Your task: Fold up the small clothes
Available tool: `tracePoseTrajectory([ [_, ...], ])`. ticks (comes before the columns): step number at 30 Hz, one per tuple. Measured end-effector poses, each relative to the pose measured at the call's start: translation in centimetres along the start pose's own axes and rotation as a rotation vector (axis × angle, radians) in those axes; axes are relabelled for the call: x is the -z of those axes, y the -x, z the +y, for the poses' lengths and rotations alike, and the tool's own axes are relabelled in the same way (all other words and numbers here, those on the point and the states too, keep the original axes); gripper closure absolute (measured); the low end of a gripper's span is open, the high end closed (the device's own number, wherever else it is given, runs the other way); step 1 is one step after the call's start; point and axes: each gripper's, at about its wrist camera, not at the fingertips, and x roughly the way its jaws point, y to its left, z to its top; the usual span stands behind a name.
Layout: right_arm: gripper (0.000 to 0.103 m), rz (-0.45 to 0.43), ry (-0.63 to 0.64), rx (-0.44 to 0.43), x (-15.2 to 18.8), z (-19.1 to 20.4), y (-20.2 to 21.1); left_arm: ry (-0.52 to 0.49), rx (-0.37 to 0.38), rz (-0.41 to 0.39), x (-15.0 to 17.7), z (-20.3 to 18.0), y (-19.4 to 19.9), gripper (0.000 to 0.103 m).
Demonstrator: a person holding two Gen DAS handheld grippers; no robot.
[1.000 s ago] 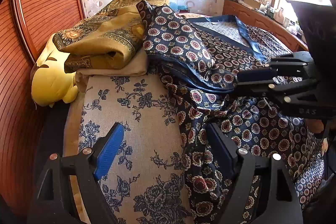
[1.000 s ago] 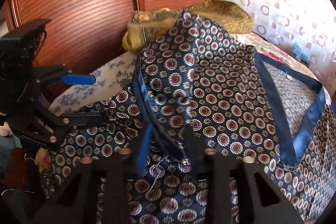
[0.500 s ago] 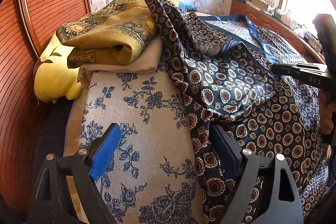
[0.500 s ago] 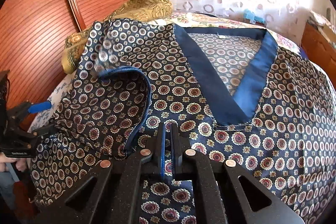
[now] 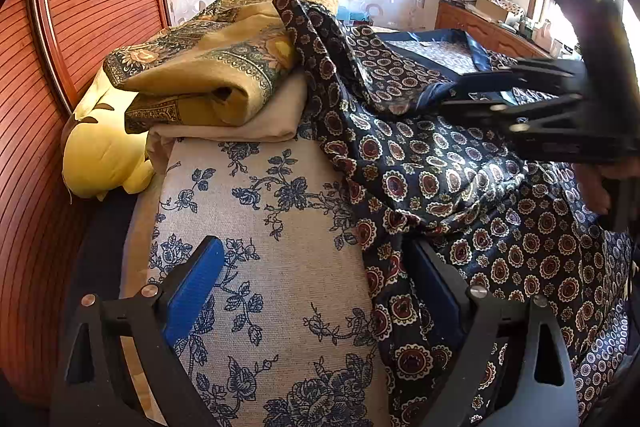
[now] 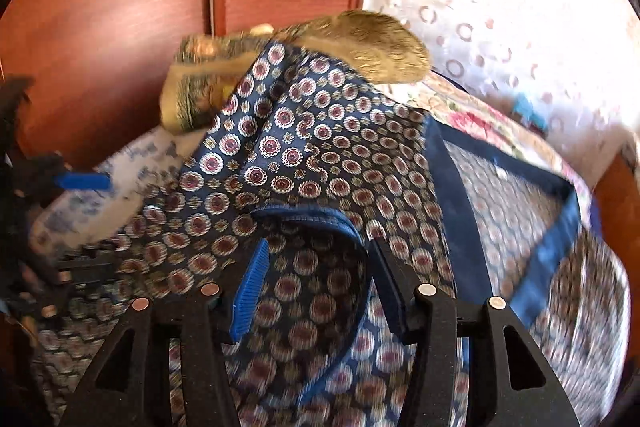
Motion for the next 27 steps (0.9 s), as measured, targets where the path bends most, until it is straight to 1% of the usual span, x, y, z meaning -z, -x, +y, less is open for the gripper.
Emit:
tracePoseTrajectory([
  [2,0.049,0.041,0.043,0.013,-0.8,0.2,-1.7,0.000,-0.001,-0.001,0.0,0.0,0.0,0.011],
  [4,0.049,0.071,0.058,0.016,-1.6,0.2,-3.2,0.000,0.001,-0.001,0.0,0.0,0.0,0.011],
  [6,0.049,0.077,0.035,0.009,-2.8,-0.2,-4.5,0.000,0.001,-0.003,0.1,0.0,0.0,0.011],
  [7,0.049,0.072,0.006,0.008,-3.3,-0.7,-4.8,0.000,0.001,-0.003,0.1,0.0,0.0,0.010],
  [9,0.049,0.053,-0.057,0.042,-4.0,-2.1,-5.1,0.000,0.003,-0.003,0.1,0.0,0.0,0.010],
  [10,0.049,0.044,-0.118,0.084,-4.2,-3.4,-5.2,0.000,0.002,-0.003,0.1,0.0,0.0,0.010],
  [13,0.049,0.052,-0.310,0.151,-3.8,-7.6,-5.1,0.001,0.003,-0.003,0.1,0.0,0.0,0.010],
  [14,0.049,0.058,-0.343,0.160,-3.6,-8.6,-5.1,0.001,0.002,-0.004,0.1,0.0,0.0,0.010],
  [16,0.049,0.060,-0.352,0.155,-3.3,-9.7,-5.1,0.001,0.002,-0.004,0.1,0.0,0.0,0.010],
  [18,0.049,0.053,-0.344,0.144,-2.9,-10.3,-4.7,0.000,0.001,-0.004,0.1,0.0,0.0,0.010],
  [19,0.049,0.042,-0.343,0.120,-2.6,-10.5,-4.1,0.000,0.001,-0.004,0.1,0.0,0.0,0.010],
  [22,0.049,0.006,-0.320,0.060,-1.5,-9.4,-2.1,-0.003,-0.004,0.000,0.1,-0.1,0.0,0.010],
  [24,0.049,-0.009,-0.302,0.041,-0.2,-9.3,-0.3,-0.002,-0.009,0.008,0.1,-0.2,0.2,0.010],
  [25,0.049,-0.018,-0.294,0.028,1.0,-9.5,1.2,-0.003,-0.004,0.010,0.1,-0.3,0.3,0.012],
  [26,0.049,-0.022,-0.286,0.022,2.3,-9.4,2.4,0.000,0.008,0.012,0.1,-0.3,0.5,0.016],
  [27,0.049,-0.025,-0.277,0.023,3.5,-9.1,3.9,0.007,0.030,0.004,0.0,-0.4,0.9,0.019],
])
